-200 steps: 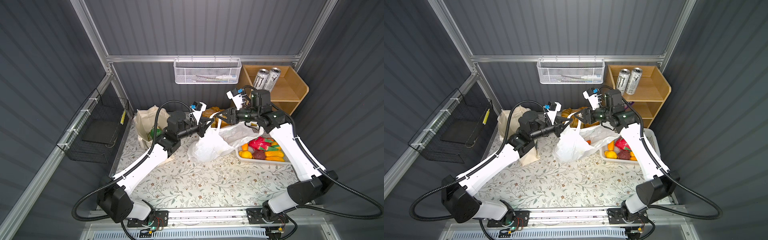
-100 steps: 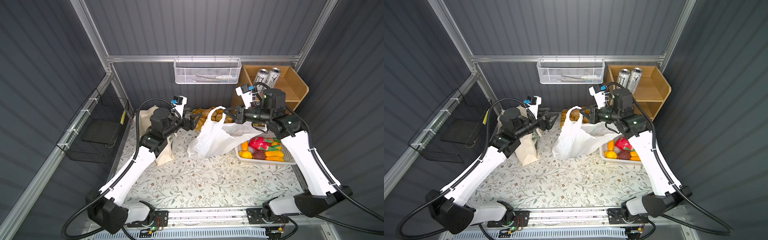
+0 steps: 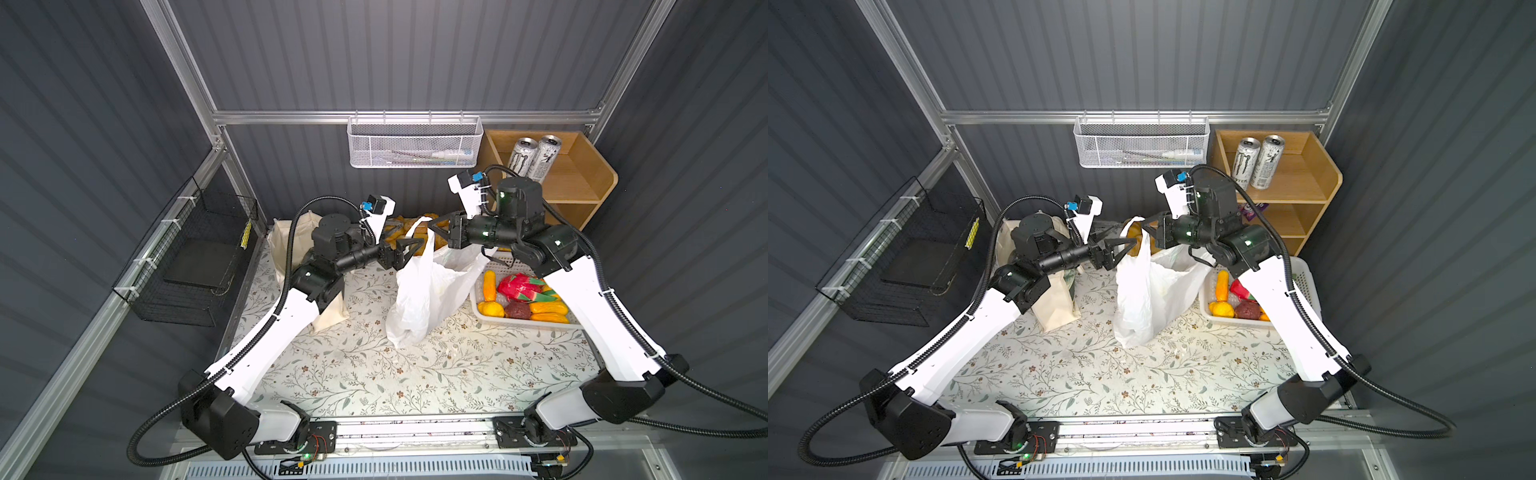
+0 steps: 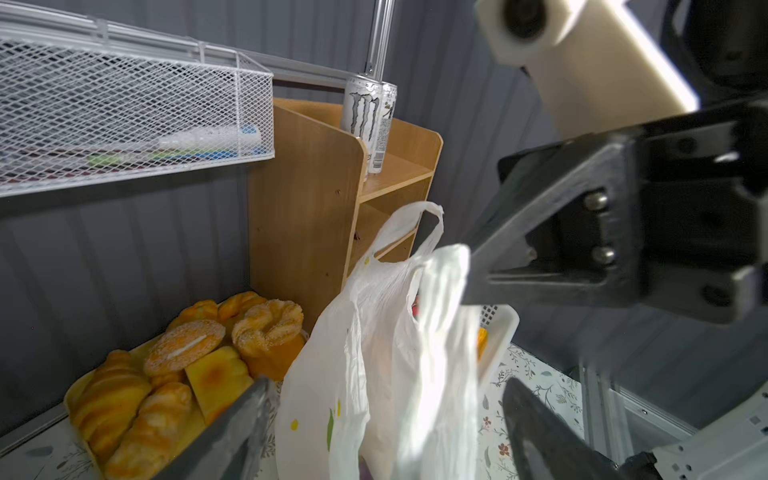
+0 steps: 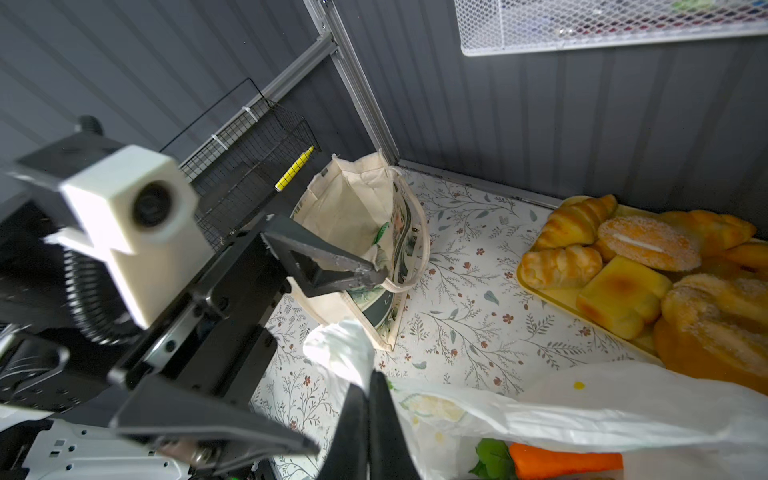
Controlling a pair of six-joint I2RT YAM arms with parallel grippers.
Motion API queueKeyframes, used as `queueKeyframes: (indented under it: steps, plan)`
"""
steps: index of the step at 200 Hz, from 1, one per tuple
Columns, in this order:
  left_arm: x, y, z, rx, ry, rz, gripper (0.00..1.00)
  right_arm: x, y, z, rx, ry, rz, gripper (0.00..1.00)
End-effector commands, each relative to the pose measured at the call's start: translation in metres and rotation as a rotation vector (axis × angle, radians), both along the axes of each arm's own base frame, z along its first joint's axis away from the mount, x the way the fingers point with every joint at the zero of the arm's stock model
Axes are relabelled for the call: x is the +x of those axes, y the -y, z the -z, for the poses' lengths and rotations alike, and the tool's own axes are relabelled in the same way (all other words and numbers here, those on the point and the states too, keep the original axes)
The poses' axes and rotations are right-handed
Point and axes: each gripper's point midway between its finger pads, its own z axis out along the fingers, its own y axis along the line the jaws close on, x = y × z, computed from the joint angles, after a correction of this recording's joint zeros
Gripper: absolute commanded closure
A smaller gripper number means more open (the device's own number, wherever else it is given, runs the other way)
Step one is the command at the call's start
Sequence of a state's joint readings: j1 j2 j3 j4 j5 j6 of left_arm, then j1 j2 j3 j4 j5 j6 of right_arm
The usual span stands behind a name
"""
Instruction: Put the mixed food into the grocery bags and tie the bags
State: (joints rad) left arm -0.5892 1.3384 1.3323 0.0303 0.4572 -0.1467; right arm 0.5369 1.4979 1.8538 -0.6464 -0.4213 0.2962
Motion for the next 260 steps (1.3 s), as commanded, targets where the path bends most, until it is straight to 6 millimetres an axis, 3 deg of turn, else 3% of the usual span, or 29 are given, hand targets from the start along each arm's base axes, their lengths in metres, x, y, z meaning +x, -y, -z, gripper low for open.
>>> queueKeyframes:
  steps: [1,52,106,134,167,182,196,226,260]
  plan:
    - [-0.014,-0.003,-0.009,-0.006,0.055,-0.024,0.12,-0.001,0.001,-0.008,0.005,0.016,0.022,1.00]
    - [-0.011,0.015,0.012,0.014,0.066,-0.177,0.15,-0.002,-0.002,-0.017,0.022,0.031,0.030,1.00]
    - [0.013,0.032,0.031,-0.029,0.032,-0.284,0.21,-0.012,-0.008,-0.033,0.075,0.043,0.003,1.00]
    - [0.025,0.029,0.032,-0.065,0.021,-0.345,0.38,-0.014,-0.007,-0.033,0.093,0.038,0.006,1.00]
    - [0.031,0.024,0.031,-0.093,0.001,-0.342,0.82,-0.016,-0.003,-0.033,0.111,0.040,0.020,1.00]
    - [0.033,0.020,0.029,-0.109,-0.016,-0.287,1.00,-0.017,0.002,-0.034,0.104,0.051,0.029,0.73]
    - [0.035,0.017,0.027,-0.127,-0.047,-0.181,1.00,-0.016,0.014,-0.037,0.099,0.073,0.054,0.58]
    - [0.022,0.024,0.020,-0.138,-0.121,0.121,1.00,-0.016,0.041,-0.051,0.116,0.183,0.038,0.40]
    - [0.001,0.042,0.022,-0.110,-0.209,0.388,1.00,-0.033,0.035,-0.055,0.070,0.365,-0.171,0.29]
